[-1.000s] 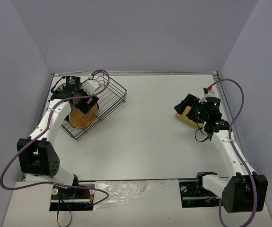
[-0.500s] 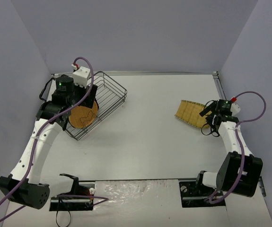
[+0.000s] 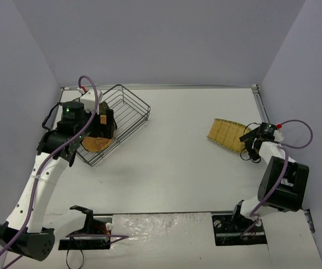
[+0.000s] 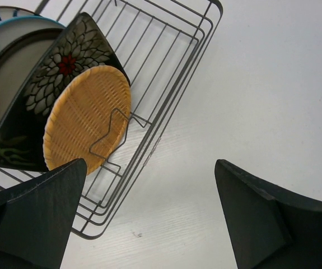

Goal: Load the plates into the dish rack

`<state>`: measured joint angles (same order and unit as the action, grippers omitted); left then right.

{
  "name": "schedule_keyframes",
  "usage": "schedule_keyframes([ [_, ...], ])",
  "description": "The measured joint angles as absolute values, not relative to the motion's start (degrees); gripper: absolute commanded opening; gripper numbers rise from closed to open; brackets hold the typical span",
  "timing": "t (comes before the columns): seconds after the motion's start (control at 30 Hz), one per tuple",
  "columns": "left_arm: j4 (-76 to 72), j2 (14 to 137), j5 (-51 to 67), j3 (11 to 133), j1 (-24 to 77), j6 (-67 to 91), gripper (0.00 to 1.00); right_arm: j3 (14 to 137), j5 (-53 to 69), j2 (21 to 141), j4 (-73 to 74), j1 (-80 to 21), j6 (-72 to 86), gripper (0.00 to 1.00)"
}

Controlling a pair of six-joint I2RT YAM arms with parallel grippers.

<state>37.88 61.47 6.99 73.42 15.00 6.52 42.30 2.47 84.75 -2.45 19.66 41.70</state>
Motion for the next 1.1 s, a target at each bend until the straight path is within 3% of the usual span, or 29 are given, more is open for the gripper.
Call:
schedule_keyframes([
  [0.17,38.0,61.49,9.05,72.12,15.0,8.41,0.97,40.0,4.95,86.92,-7.74,20.05,42.08,0.46],
  [0.37,37.99,61.49,10.2,72.07,15.0,9.24,0.97,38.51,6.87,88.13,-11.49,20.23,41.77,0.09],
  [0.47,37.98,61.54,10.77,72.07,15.0,9.3,0.97,38.12,9.24,87.56,-15.08,20.44,42.5,0.0],
  [0.8,38.08,63.76,14.08,73.25,15.27,10.84,0.97,36.14,14.2,80.41,-18.04,19.89,41.36,0.0],
  [1.1,35.54,69.27,22.73,80.32,15.76,15.05,0.97,38.45,29.97,75.85,-19.83,12.87,39.71,0.0],
])
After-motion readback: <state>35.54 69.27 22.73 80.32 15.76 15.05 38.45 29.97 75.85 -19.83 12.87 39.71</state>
